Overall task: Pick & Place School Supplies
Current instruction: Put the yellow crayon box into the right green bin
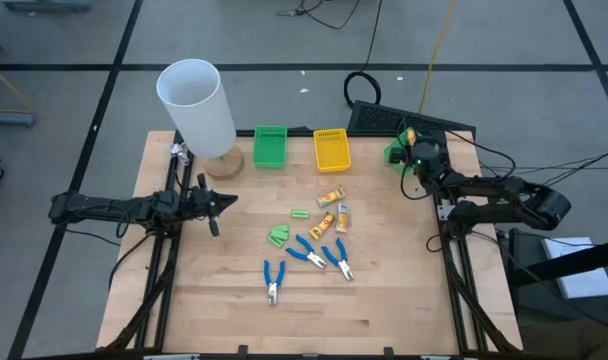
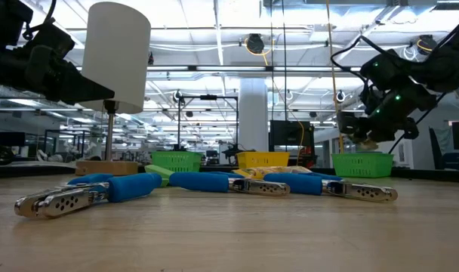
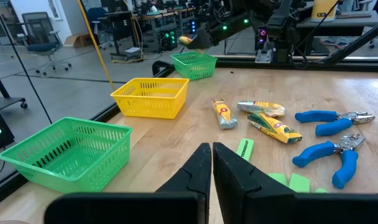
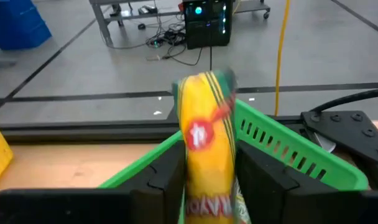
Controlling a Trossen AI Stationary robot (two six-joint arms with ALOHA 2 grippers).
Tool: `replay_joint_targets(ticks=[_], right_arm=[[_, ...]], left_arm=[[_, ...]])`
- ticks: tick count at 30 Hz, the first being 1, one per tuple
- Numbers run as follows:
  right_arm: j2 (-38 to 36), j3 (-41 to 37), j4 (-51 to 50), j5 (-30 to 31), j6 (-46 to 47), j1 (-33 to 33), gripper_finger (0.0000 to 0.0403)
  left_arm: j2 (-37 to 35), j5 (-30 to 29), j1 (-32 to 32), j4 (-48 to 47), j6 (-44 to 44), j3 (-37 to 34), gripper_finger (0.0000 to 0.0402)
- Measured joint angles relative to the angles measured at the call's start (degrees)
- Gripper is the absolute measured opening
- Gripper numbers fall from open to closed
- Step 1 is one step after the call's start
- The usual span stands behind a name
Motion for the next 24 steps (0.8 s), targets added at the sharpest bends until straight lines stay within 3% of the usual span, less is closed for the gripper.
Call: replay_joint_targets(ticks=[11,20,24], right_arm=[[-0.5,0.0,2.8,-2.6,-0.6,-0.5,0.0221],[-6.0,0.0,14.0,-29.1,-0.7,7.6,0.0215],[-7.8,0.0,15.2,-32.6,-2.7,18.1,0.0205]], left_arm=[[0.0,0.0,0.0,0.0,0.0,0.0,0.0021],[0.0,0.0,0.0,0.0,0.0,0.0,0.0021],[0.0,0.0,0.0,0.0,0.0,0.0,0.0021]])
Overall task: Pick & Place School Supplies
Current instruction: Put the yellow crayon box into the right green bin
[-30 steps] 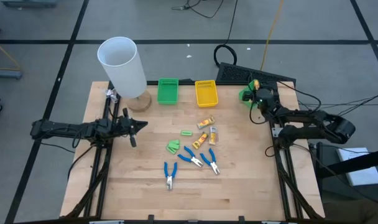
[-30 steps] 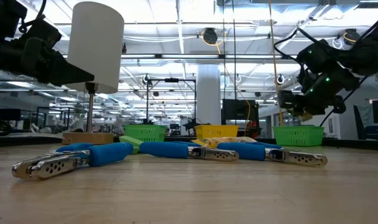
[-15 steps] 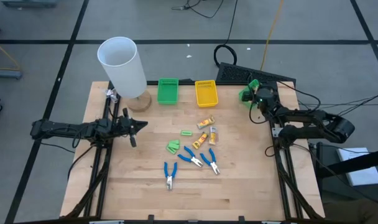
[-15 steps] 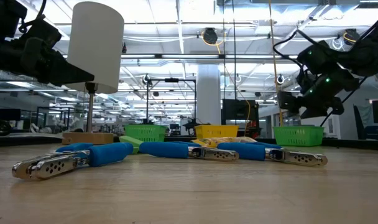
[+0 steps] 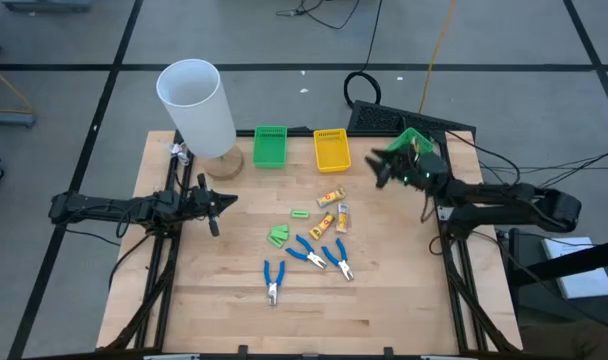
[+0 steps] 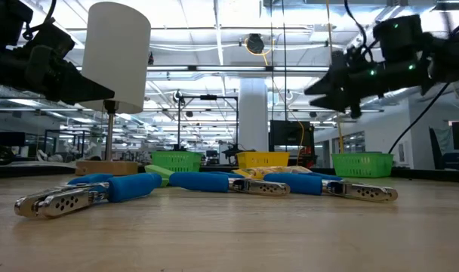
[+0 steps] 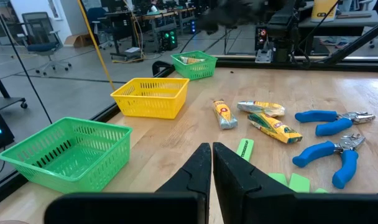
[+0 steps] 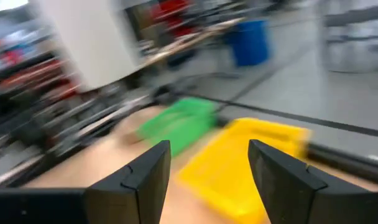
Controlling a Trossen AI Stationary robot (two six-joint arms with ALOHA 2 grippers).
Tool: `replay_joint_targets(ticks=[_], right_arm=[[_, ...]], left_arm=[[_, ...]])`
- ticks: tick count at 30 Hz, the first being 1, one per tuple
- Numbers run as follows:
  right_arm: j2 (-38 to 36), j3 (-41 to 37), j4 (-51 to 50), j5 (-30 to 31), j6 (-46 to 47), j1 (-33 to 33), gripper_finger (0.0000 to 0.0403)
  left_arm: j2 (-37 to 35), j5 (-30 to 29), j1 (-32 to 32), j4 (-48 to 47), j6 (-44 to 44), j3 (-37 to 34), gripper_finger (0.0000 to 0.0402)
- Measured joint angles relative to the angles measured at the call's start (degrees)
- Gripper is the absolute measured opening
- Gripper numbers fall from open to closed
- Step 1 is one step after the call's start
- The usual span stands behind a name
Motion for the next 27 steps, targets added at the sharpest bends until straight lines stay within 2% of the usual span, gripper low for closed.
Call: replay_joint_targets(ticks=[3,8,13,19,27], right_arm=[[-0.1,0.0,0.0,0.7,-2.6,9.4,0.0204],[0.7,0.0,-0.3,7.9,-5.4,24.6,0.0205],[3.1,0.0,0.4,13.6,-5.7,35.4,0.0201],[5.2,0.0,0.4,15.0,-4.3,41.2,0.0204],[6.1,0.0,0.5,14.9,-5.7,44.3,0.0205]], left_arm=[[0.0,0.0,0.0,0.0,0.0,0.0,0.0021],[0.0,0.0,0.0,0.0,0.0,0.0,0.0021],[0.0,0.0,0.0,0.0,0.0,0.0,0.0021],[0.0,0.0,0.0,0.0,0.0,0.0,0.0021],[0.0,0.0,0.0,0.0,0.0,0.0,0.0021]])
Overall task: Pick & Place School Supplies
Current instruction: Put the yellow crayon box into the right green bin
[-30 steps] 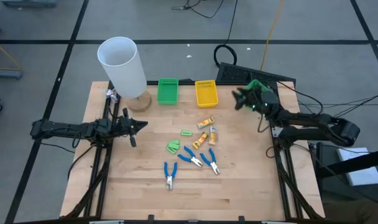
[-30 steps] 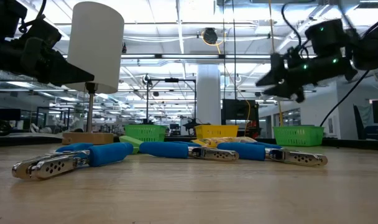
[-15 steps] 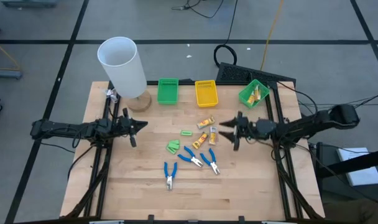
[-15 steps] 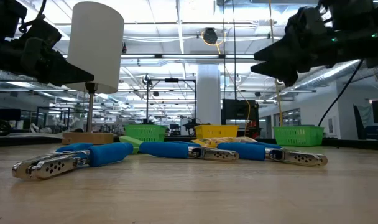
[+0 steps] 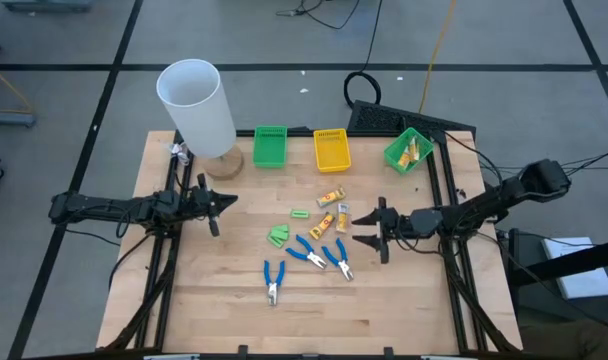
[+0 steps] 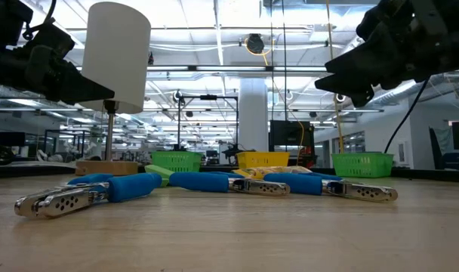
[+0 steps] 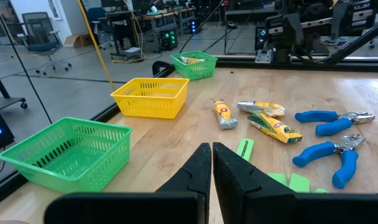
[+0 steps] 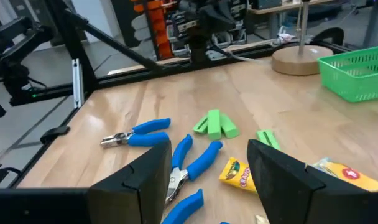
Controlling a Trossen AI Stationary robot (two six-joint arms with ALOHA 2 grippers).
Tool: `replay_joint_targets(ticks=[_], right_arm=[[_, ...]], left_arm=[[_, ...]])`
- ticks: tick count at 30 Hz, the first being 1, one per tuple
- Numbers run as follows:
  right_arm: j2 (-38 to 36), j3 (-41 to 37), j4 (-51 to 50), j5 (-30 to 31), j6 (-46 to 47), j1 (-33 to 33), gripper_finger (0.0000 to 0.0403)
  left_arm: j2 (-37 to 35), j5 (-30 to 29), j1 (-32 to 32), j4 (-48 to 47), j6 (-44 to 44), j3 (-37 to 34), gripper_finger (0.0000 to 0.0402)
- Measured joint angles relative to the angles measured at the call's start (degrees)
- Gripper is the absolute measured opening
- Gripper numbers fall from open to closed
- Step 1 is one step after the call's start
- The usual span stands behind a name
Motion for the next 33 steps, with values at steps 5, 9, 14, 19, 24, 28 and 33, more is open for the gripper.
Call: replay_joint_targets(ticks=[5,9,14,19,24,28,33], right_arm=[[0.0,0.0,0.4,0.2,-0.2,-0.1,0.0203],[0.0,0.0,0.4,0.2,-1.0,-0.1,0.0201],[1.0,0.0,0.4,0.2,-2.6,-0.4,0.0201],[3.3,0.1,0.4,0.2,-2.2,-1.5,0.0201],[6.9,0.1,4.6,0.1,-2.8,-2.8,0.02],[10.7,0.1,7.8,0.2,-2.7,-3.9,0.0199],[16.4,1.1,8.4,0.2,-2.9,-5.5,0.0199]], left_arm=[[0.0,0.0,0.0,0.0,0.0,0.0,0.0021],[0.0,0.0,0.0,0.0,0.0,0.0,0.0021],[0.0,0.0,0.0,0.0,0.0,0.0,0.0021],[0.0,0.0,0.0,0.0,0.0,0.0,0.0021],[0.0,0.0,0.0,0.0,0.0,0.0,0.0021],[0.0,0.0,0.0,0.0,0.0,0.0,0.0021],[0.0,0.0,0.0,0.0,0.0,0.0,0.0021]])
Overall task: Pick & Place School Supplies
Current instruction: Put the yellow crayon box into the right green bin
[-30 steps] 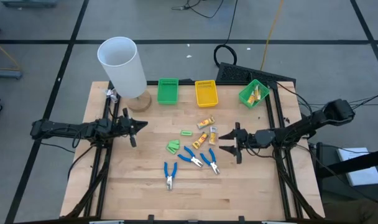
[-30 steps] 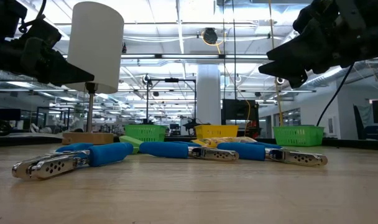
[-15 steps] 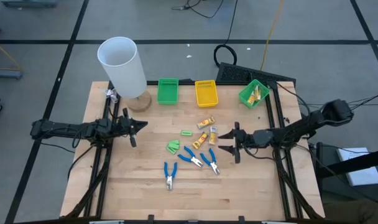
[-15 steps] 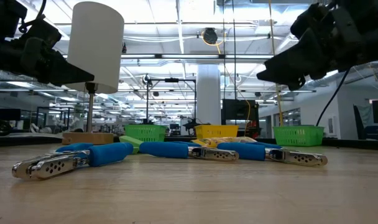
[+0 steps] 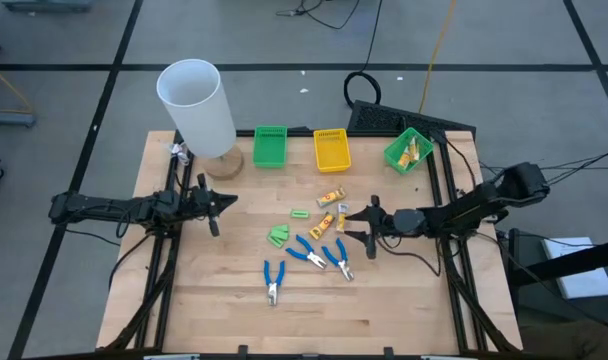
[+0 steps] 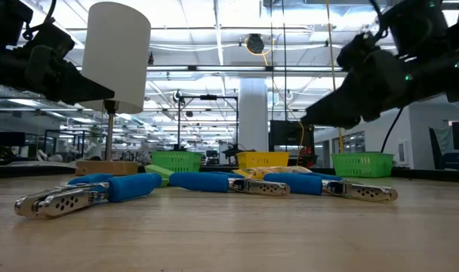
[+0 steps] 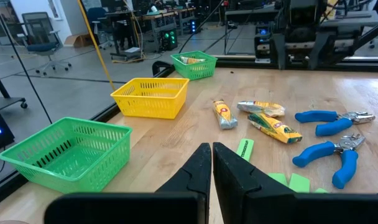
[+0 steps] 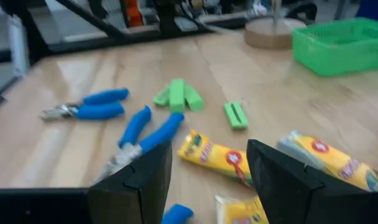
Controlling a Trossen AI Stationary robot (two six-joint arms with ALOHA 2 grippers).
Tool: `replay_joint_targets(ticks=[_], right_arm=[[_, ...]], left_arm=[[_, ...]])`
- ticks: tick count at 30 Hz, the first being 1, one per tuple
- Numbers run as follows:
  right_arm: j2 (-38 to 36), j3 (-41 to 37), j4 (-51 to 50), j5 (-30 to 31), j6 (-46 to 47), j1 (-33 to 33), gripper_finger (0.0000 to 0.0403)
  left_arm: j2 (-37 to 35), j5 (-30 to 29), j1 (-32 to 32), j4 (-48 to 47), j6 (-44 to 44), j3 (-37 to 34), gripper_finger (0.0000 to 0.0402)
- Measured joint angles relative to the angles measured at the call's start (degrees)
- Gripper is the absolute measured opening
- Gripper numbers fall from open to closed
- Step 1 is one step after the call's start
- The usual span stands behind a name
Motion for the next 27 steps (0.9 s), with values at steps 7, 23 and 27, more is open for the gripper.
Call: replay_joint_targets(ticks=[7,23,27], right_arm=[[7.7,5.3,-1.6,-0.1,2.7,-5.0,0.0199],[21.3,7.6,-15.2,1.1,8.9,-9.2,0.0198],[22.5,6.3,-13.6,1.3,9.3,-8.8,0.0198]], left_arm=[[0.0,0.0,0.0,0.0,0.0,0.0,0.0021],[0.0,0.0,0.0,0.1,0.0,0.0,0.0021],[0.0,0.0,0.0,0.1,0.0,0.0,0.0021]])
